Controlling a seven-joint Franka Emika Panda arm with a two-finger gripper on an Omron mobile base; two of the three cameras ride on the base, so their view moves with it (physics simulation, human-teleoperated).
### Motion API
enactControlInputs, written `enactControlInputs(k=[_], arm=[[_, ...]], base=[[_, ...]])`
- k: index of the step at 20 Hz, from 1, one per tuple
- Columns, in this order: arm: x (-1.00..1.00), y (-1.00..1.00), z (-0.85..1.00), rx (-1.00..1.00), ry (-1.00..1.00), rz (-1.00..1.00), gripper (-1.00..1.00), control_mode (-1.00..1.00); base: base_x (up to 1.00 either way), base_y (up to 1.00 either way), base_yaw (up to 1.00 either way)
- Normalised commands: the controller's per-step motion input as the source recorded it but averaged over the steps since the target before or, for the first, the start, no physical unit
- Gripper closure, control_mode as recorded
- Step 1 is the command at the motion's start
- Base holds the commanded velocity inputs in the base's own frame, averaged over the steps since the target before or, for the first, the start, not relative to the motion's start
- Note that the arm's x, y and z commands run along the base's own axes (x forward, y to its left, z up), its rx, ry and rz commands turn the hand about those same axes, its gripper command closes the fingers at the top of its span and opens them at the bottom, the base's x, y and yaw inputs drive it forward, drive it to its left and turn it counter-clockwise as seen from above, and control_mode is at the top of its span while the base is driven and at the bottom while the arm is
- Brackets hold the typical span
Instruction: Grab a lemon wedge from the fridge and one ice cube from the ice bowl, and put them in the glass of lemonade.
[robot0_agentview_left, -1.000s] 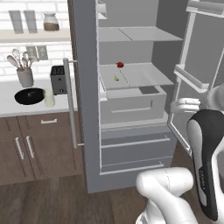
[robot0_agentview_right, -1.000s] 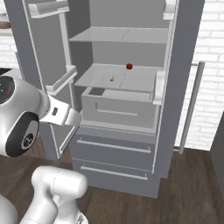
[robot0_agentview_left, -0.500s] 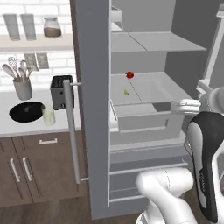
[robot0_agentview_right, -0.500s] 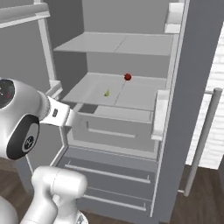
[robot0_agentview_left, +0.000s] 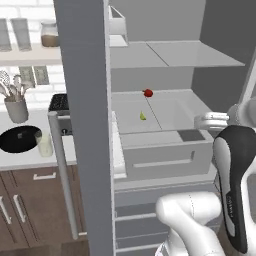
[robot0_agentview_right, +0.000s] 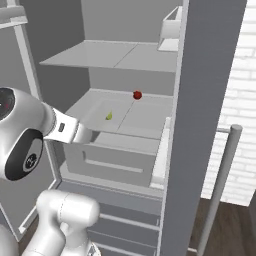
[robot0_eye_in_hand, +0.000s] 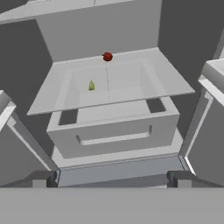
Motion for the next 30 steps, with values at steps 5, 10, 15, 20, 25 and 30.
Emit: enactControlInputs(k=[5,10,15,20,25,30], arm=[[0.0,0.0,0.0,0.0,0.0,0.0,-1.0,1.0],[0.0,0.0,0.0,0.0,0.0,0.0,-1.0,1.0],[0.16,0.0,-0.03,-0.01,0.0,0.0,-1.0,-1.0],[0.42,0.28,-0.06,-0.05,0.0,0.0,-1.0,-1.0],[0.34,0.37,-0.14,-0.05,0.06,0.0,-1.0,-1.0],[0.63,0.05,-0.48,0.0,0.13,0.0,-1.0,-1.0]], base=[[0.48,-0.24,0.02],[0.58,0.0,0.0],[0.29,0.0,0.0],[0.0,0.0,0.0],[0.0,0.0,0.0],[0.0,0.0,0.0]])
